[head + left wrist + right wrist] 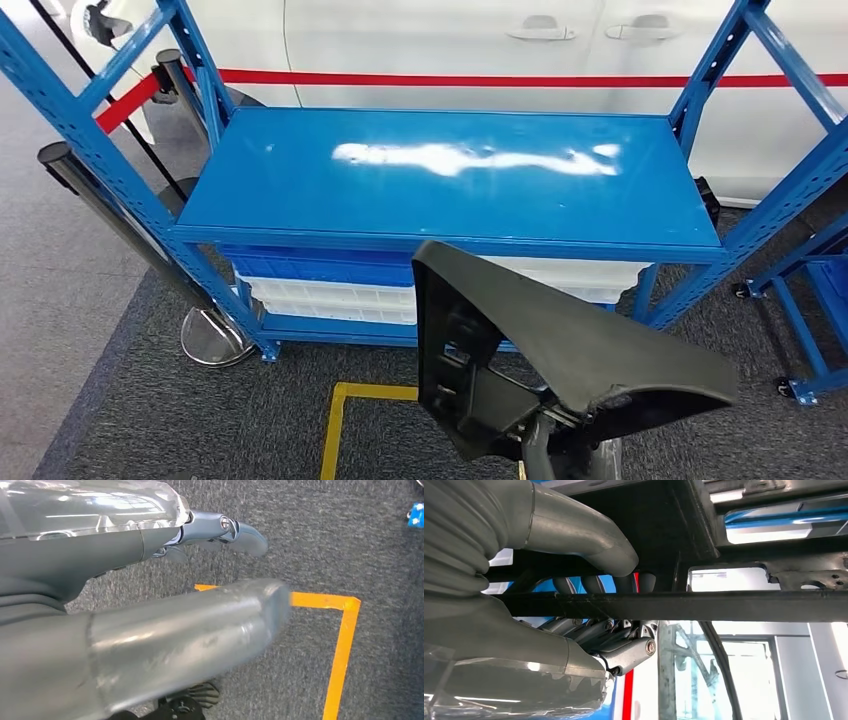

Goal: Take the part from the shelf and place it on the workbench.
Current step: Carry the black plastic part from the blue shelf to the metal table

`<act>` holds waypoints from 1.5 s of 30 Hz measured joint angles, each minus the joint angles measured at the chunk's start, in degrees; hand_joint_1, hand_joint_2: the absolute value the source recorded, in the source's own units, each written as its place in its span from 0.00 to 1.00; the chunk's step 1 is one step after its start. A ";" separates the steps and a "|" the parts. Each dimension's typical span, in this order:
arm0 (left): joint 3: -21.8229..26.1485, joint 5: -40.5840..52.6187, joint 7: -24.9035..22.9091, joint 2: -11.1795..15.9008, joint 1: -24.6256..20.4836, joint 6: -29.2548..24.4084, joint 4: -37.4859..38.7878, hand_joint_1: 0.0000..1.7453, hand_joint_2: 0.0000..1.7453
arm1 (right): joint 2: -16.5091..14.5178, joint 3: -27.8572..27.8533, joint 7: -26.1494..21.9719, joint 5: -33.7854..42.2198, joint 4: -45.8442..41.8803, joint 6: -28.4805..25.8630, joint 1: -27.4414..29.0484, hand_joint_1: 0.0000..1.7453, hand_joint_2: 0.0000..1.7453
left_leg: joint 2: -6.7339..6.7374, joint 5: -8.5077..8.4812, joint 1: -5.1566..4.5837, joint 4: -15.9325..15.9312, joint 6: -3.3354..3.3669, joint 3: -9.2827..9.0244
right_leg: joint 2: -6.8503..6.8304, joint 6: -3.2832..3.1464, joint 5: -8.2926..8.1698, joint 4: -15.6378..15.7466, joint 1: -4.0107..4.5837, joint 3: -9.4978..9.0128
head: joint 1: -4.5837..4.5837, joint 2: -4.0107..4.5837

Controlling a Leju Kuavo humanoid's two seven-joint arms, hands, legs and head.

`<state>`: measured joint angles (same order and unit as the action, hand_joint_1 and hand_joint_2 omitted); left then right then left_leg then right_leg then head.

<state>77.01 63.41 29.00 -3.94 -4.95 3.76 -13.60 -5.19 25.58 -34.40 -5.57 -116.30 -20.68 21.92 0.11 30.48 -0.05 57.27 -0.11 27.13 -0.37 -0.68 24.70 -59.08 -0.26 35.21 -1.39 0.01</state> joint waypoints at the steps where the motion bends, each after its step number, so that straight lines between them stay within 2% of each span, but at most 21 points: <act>1: 0.00 0.00 0.01 0.01 0.09 0.04 0.00 0.00 0.00 | 0.00 -0.02 0.01 -0.01 0.00 -0.01 -0.01 1.00 1.00 | -0.01 -0.47 -0.09 -0.04 0.37 0.20 | 0.00 0.40 -0.33 0.11 -0.05 -0.01 | 0.04 0.00; 3: 0.00 0.01 0.00 0.01 0.15 0.14 0.00 0.00 0.00 | 0.01 -0.05 0.03 -0.01 -0.01 -0.07 -0.02 1.00 1.00 | 0.24 -1.53 0.11 -0.47 1.08 0.60 | 0.14 1.11 0.35 -0.51 -0.15 0.35 | 0.12 -0.01; 5: -0.01 0.04 0.00 -0.02 0.06 0.23 0.00 0.00 0.00 | 0.02 -0.07 0.08 -0.01 -0.01 -0.16 -0.07 1.00 1.00 | 0.48 -2.71 0.35 -0.83 1.78 1.53 | 0.30 1.59 4.43 -4.41 -0.22 1.77 | 0.41 -0.01; 7: -0.01 0.12 0.01 -0.02 0.05 0.30 0.00 0.00 0.00 | 0.03 -0.08 0.17 -0.02 0.00 -0.28 -0.11 1.00 1.00 | 0.53 -3.55 0.27 -0.63 2.15 2.90 | 0.33 1.83 9.33 -11.31 -0.30 3.79 | 0.63 -0.01; 8: -0.01 0.16 0.01 -0.03 0.07 0.32 0.00 0.00 0.00 | 0.04 -0.08 0.25 -0.02 0.00 -0.33 -0.10 1.00 1.00 | 0.56 -3.95 0.23 -0.44 2.14 3.60 | 0.32 1.89 10.33 -13.95 -0.36 4.23 | 0.64 -0.01; 10: -0.01 0.18 0.01 -0.04 0.09 0.36 0.00 0.00 0.00 | 0.05 -0.09 0.41 -0.04 0.00 -0.38 -0.11 1.00 1.00 | 0.56 -4.64 0.22 0.02 1.93 4.90 | 0.30 1.92 8.85 -13.56 -0.48 2.22 | 0.64 -0.01; 12: -0.01 0.19 0.01 -0.06 0.09 0.38 0.00 0.00 0.00 | 0.05 -0.09 0.51 -0.06 0.00 -0.39 -0.19 1.00 1.00 | 0.52 -5.06 0.20 0.70 1.60 5.97 | 0.29 1.68 6.52 -6.15 -0.52 -3.22 | 0.67 -0.01; 14: -0.01 0.19 0.01 -0.08 0.09 0.39 0.00 0.00 0.00 | 0.05 -0.10 0.55 -0.09 -0.01 -0.40 -0.28 1.00 1.00 | 0.46 -5.40 0.11 1.29 1.08 6.60 | 0.32 1.14 6.04 -0.23 -0.29 -6.87 | 0.63 0.00; 18: -0.01 0.19 0.03 -0.07 0.17 0.39 0.00 0.00 0.00 | 0.05 -0.12 0.57 -0.14 -0.02 -0.42 -0.43 1.00 1.00 | 0.34 -5.70 0.20 1.81 -0.41 7.28 | 0.23 -0.44 5.27 1.18 -0.22 -6.43 | 0.70 0.00; 20: -0.01 0.20 0.03 -0.05 0.27 0.40 0.00 0.00 0.00 | 0.03 -0.12 0.59 -0.19 -0.02 -0.44 -0.48 1.00 1.00 | 0.22 -2.49 0.40 4.88 -1.09 8.54 | 0.08 -1.23 4.28 1.40 -0.41 -5.57 | 0.59 -0.01; 22: -0.01 0.21 0.03 -0.03 0.29 0.43 0.00 0.00 0.00 | 0.01 -0.12 0.67 -0.26 -0.02 -0.48 -0.50 1.00 1.00 | 0.21 2.49 0.55 11.80 -1.61 10.68 | 0.04 -1.47 3.40 1.33 -0.34 -4.45 | 0.41 -0.01; 24: -0.01 0.25 0.03 -0.03 0.32 0.47 0.00 0.00 0.00 | 0.01 -0.12 0.82 -0.32 -0.01 -0.56 -0.51 1.00 1.00 | 0.21 4.53 0.62 16.96 -1.84 11.44 | 0.00 -1.42 2.60 1.12 -0.24 -3.24 | 0.37 -0.01; 26: -0.01 0.29 0.04 -0.03 0.34 0.51 0.00 0.00 0.00 | 0.01 -0.12 0.93 -0.37 0.00 -0.63 -0.54 1.00 1.00 | 0.21 2.46 0.63 13.93 -1.64 8.21 | -0.02 -1.27 2.00 0.78 -0.17 -2.21 | 0.36 0.00; 28: -0.01 0.36 0.09 0.00 0.24 0.52 -0.01 0.00 0.00 | 0.01 -0.12 0.99 -0.32 0.00 -0.64 -0.60 1.00 1.00 | 0.16 0.21 0.49 5.27 -1.00 2.44 | 0.00 -0.95 1.51 0.47 -0.05 -1.54 | 0.36 0.00; 30: -0.02 0.46 0.15 0.02 0.13 0.55 -0.02 0.00 0.00 | 0.02 -0.12 1.04 -0.17 0.00 -0.58 -0.68 1.00 1.00 | 0.11 -0.46 0.17 0.14 -0.32 -0.44 | -0.02 -0.31 0.92 0.40 0.03 -1.23 | 0.36 0.00; 33: -0.03 0.73 0.18 -0.02 0.13 0.56 -0.02 0.00 0.00 | 0.03 -0.12 1.09 0.06 0.01 -0.50 -0.73 1.00 1.00 | 0.25 -1.36 0.12 -0.86 0.65 0.13 | 0.04 0.82 0.22 0.46 0.03 -0.97 | 0.26 0.00; 34: -0.03 0.80 0.18 -0.06 0.11 0.56 -0.02 0.00 0.00 | 0.04 -0.12 1.10 0.10 0.00 -0.49 -0.73 1.00 1.00 | 0.35 -1.92 0.26 -1.17 1.12 0.44 | 0.13 1.10 1.07 -0.22 0.04 -0.57 | 0.32 -0.01; 38: -0.03 0.86 0.18 -0.15 0.09 0.57 -0.02 0.00 0.00 | 0.15 -0.12 1.15 0.30 0.03 -0.50 -0.68 1.00 1.00 | 0.57 -4.01 0.35 -1.42 2.10 2.73 | 0.36 1.78 10.09 -12.12 -0.09 3.55 | 0.56 -0.01; 40: -0.03 0.87 0.18 -0.15 0.12 0.58 -0.02 0.00 0.00 | 0.23 -0.12 1.18 0.40 0.04 -0.50 -0.65 1.00 1.00 | 0.58 -4.67 0.27 -0.94 1.99 4.04 | 0.34 1.89 10.27 -14.65 -0.12 3.29 | 0.56 -0.01; 43: -0.05 0.87 0.19 -0.19 0.11 0.59 -0.02 0.00 0.00 | 0.27 -0.12 1.20 0.82 0.04 -0.39 -0.68 1.00 1.00 | 0.69 -5.07 0.14 0.05 1.66 5.45 | -0.40 1.39 6.39 -4.39 0.02 -4.18 | 0.57 0.00; 45: -0.11 0.87 0.23 -0.23 0.18 0.59 -0.02 0.00 0.00 | 0.28 -0.13 1.19 1.32 0.02 -0.26 -0.72 1.00 1.00 | 0.94 -5.29 -0.07 0.58 1.27 5.79 | -1.34 0.59 5.72 1.00 0.33 -7.34 | 0.57 -0.01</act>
<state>76.90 64.28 29.23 -4.17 -4.76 4.36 -13.62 -4.90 25.45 -33.21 -4.25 -116.28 -20.93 21.20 1.05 25.19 -0.12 57.85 1.17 32.92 -1.71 -0.09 30.43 -58.08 0.08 27.87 -0.82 0.00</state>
